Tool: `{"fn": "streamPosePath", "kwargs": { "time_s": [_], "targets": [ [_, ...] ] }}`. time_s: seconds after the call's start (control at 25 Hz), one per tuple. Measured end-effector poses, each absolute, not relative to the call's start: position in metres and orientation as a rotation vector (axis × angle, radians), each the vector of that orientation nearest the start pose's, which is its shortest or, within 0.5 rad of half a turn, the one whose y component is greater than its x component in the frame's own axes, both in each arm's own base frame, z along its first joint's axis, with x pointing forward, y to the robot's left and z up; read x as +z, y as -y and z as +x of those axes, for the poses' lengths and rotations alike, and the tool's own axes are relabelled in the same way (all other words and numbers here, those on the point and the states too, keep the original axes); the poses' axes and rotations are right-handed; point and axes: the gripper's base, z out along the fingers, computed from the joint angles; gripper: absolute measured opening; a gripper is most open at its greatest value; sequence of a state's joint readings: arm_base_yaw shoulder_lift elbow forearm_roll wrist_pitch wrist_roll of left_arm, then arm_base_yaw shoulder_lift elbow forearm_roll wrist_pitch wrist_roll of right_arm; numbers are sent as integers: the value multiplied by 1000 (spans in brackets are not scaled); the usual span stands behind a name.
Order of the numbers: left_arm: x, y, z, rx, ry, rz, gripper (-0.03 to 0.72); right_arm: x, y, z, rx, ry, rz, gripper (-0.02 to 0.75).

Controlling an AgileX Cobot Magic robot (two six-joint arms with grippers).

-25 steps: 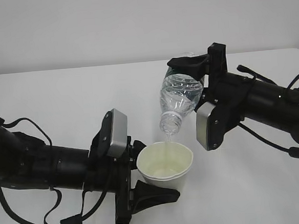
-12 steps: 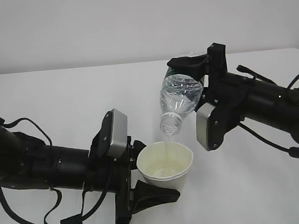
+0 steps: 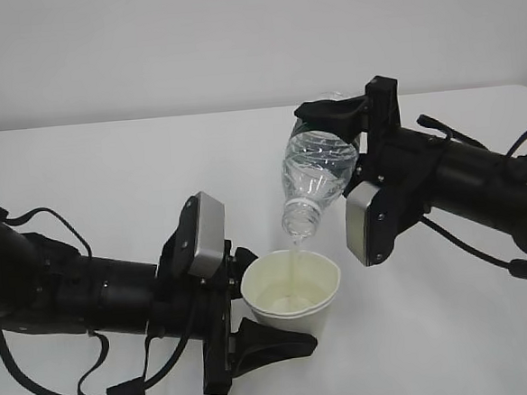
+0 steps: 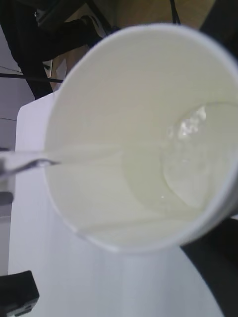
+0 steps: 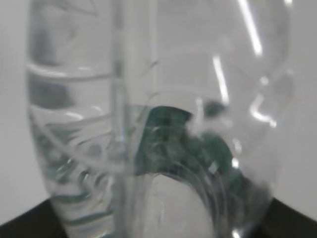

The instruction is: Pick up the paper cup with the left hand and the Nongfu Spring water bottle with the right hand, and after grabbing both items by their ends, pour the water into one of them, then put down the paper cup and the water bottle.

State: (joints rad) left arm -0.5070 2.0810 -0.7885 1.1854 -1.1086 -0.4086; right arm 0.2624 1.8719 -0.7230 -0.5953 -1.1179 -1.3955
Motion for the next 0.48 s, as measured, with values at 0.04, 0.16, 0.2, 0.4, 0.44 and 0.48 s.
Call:
{"fn": "streamPosePath", "kwargs": {
  "time_s": [0.04,0.16,0.2,0.4,0.44,0.48],
  "targets": [
    [97,224,247,-1078,-1480,1385,493,171,-133,317,-683,-543,-1540,445],
    [97,224,247,-1078,-1480,1385,493,171,-133,317,-683,-543,-1540,445],
    [97,224,247,-1078,-1480,1385,493,171,-133,317,-685,-544,-1539,445],
    [97,224,247,-1078,-1480,1385,492,171,-133,317,-686,-543,-1540,445],
    [97,224,247,-1078,-1480,1385,492,171,-133,317,-686,-543,-1540,445],
    [97,224,247,-1078,-1480,1385,492,171,-133,317,-686,-543,-1540,445]
  ]
}}
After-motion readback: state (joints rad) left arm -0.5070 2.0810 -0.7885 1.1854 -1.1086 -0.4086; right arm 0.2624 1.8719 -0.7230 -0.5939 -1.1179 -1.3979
